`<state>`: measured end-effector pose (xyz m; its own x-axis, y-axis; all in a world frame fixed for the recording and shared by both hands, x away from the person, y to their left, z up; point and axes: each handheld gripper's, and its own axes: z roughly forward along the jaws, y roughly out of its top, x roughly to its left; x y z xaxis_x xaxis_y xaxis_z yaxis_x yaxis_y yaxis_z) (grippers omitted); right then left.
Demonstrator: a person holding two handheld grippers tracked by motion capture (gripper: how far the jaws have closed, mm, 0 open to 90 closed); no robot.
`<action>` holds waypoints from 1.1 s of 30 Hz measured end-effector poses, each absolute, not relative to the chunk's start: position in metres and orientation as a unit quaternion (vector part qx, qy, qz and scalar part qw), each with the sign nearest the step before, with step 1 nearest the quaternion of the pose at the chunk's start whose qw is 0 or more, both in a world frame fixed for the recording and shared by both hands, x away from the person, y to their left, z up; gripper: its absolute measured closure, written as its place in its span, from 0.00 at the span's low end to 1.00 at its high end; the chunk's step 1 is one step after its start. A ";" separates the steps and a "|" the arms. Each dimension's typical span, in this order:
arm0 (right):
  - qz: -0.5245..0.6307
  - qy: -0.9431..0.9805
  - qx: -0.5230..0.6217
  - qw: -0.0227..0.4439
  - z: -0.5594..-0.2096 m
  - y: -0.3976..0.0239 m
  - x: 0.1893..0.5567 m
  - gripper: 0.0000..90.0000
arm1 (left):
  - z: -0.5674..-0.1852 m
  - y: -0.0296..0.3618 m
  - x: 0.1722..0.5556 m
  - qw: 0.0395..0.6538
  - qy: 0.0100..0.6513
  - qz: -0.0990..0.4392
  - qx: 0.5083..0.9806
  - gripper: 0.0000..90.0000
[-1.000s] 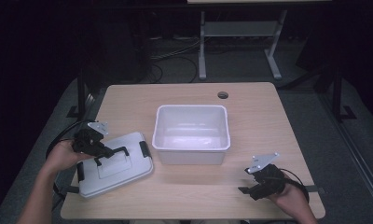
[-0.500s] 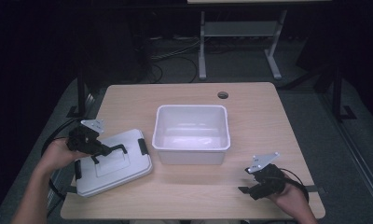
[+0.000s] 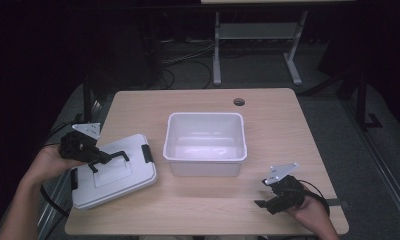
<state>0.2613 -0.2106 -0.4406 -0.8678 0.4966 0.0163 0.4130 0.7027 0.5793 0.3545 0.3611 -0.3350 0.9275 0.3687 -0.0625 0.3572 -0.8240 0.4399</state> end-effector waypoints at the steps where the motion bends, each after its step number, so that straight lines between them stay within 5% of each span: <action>1: 0.295 0.920 0.248 0.071 -0.441 -0.211 0.261 0.28 | -0.333 0.362 0.354 0.230 0.193 0.012 0.954 0.94; 33: 0.297 0.921 0.242 0.073 -0.442 -0.205 0.263 0.25 | -0.258 0.365 0.352 0.242 0.166 0.027 0.956 0.94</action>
